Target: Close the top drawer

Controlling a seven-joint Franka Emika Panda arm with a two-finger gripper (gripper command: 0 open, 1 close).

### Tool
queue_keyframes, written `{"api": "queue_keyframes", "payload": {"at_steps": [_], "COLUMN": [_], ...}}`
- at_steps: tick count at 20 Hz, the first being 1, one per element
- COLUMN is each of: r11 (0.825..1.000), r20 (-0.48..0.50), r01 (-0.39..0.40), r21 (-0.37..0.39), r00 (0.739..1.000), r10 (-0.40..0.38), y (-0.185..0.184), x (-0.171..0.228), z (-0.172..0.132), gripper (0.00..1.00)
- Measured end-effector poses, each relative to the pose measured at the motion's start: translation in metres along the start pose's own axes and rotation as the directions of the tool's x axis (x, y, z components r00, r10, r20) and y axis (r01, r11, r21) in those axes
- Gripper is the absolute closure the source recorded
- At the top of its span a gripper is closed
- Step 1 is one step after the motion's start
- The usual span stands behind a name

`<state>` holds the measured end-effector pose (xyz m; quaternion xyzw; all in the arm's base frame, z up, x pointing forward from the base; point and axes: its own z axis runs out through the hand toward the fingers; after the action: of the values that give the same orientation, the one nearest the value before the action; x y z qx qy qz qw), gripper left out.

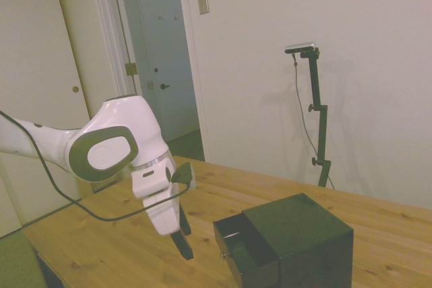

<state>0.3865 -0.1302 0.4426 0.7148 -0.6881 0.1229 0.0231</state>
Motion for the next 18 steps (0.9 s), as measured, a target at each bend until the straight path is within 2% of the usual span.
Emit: {"api": "queue_keyframes", "payload": {"at_steps": [18], "r11": [1.0], "r20": [0.0], "r01": [-0.03], "r21": [0.006], "r00": [1.0], "r10": [0.03], "y": [-0.014], "x": [0.026], "z": [-0.008], "gripper": [1.0]}}
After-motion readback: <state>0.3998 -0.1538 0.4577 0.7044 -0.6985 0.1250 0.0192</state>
